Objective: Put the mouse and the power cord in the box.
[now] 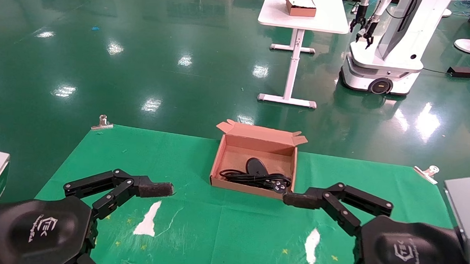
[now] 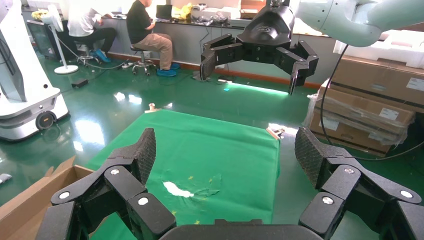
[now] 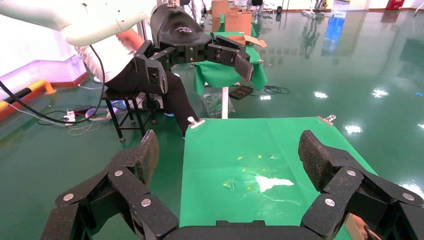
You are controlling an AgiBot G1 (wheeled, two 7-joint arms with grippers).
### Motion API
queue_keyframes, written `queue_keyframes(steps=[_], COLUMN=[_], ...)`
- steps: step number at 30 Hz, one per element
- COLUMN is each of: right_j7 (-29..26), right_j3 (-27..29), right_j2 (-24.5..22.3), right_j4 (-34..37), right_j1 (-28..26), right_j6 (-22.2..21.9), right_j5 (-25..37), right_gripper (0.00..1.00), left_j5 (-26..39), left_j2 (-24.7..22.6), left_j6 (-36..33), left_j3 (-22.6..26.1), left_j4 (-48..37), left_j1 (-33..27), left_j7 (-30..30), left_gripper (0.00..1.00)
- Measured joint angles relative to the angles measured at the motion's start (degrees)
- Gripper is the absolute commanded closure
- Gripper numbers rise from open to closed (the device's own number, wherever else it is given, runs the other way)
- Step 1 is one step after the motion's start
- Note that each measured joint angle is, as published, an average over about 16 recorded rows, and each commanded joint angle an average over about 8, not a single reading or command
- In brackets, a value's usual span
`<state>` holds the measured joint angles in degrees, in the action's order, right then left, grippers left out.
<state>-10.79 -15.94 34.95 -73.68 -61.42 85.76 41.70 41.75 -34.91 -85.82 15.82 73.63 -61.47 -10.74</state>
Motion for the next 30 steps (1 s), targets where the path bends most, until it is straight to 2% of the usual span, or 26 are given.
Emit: queue_keyframes(steps=[30], right_j7=[0.09], right_j3=[-0.11], right_j2=[0.07], right_j4=[0.16], right_j1=[-0.16], right_j6=[-0.10], right_j5=[0.20], right_gripper=[0.00], left_j5=[0.10], left_j2=[-0.10], left_j6=[0.14], left_j3=[0.18], left_j4=[-0.09], left_j1=[-0.09], left_j7=[0.00], left_gripper=[0.00])
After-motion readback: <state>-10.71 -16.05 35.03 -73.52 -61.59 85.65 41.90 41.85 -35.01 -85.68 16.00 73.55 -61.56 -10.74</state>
